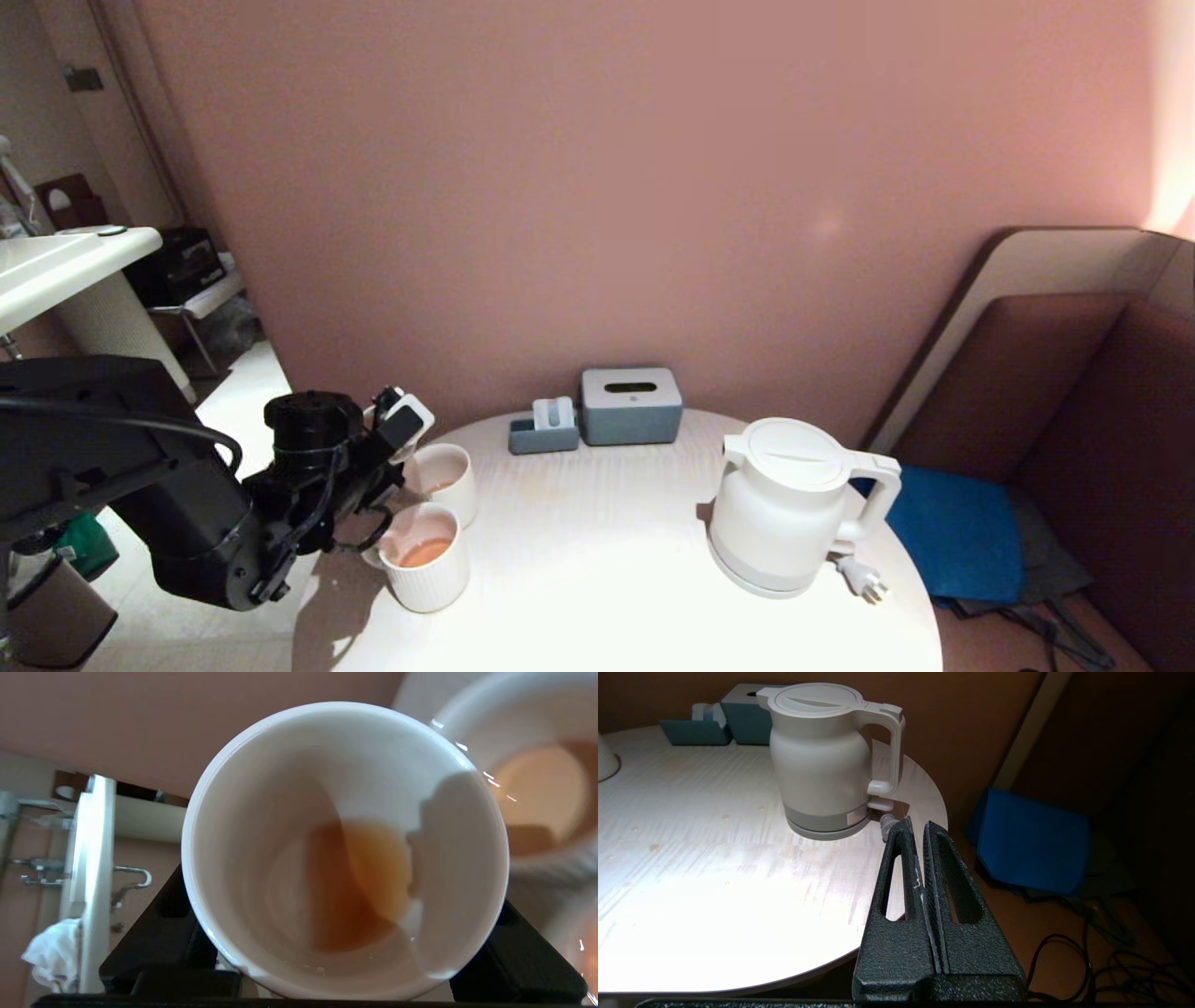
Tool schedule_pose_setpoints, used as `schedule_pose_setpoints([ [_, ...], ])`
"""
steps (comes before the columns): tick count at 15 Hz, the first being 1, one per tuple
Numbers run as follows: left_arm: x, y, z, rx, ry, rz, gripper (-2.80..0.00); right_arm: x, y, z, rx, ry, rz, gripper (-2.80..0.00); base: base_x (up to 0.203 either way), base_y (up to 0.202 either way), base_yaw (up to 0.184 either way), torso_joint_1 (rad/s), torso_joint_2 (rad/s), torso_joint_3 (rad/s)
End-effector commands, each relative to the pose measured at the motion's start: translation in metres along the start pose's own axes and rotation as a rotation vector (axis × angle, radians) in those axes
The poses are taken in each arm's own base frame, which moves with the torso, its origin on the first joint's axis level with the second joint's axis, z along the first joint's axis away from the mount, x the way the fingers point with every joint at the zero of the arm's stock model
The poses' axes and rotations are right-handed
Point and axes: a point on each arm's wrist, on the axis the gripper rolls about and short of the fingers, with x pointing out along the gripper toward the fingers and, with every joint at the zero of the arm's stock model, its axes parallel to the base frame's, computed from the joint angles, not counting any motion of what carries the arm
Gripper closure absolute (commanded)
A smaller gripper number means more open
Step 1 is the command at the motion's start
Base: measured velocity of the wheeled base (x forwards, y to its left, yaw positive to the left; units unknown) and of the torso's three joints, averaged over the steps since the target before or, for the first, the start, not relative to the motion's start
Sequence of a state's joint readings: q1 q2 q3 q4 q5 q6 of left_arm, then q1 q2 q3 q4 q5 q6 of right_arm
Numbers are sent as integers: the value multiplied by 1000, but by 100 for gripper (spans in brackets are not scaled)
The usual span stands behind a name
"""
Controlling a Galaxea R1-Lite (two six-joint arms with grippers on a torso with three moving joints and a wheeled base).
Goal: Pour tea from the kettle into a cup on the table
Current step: Pour water into another cup
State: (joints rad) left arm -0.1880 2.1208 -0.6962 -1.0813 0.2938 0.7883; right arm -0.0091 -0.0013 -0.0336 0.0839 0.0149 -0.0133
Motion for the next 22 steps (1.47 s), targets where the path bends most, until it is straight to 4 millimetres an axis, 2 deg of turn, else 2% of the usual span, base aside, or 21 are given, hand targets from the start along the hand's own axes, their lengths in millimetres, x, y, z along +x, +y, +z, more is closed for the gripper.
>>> schedule_pose_setpoints([
  [1, 10, -1, 2, 23, -5, 12, 0, 0, 0, 0, 0, 2, 0, 0, 0, 0, 0, 0, 0, 0],
  [7, 25, 4, 13, 148, -40, 52, 0, 0, 0, 0, 0, 2, 0, 0, 0, 0, 0, 0, 0, 0],
  [18, 25, 3, 17, 350, -49, 64, 0, 0, 0, 0, 0, 2, 0, 0, 0, 0, 0, 0, 0, 0],
  [22, 37, 2, 23, 398, -62, 87, 0, 0, 0, 0, 0, 2, 0, 0, 0, 0, 0, 0, 0, 0],
])
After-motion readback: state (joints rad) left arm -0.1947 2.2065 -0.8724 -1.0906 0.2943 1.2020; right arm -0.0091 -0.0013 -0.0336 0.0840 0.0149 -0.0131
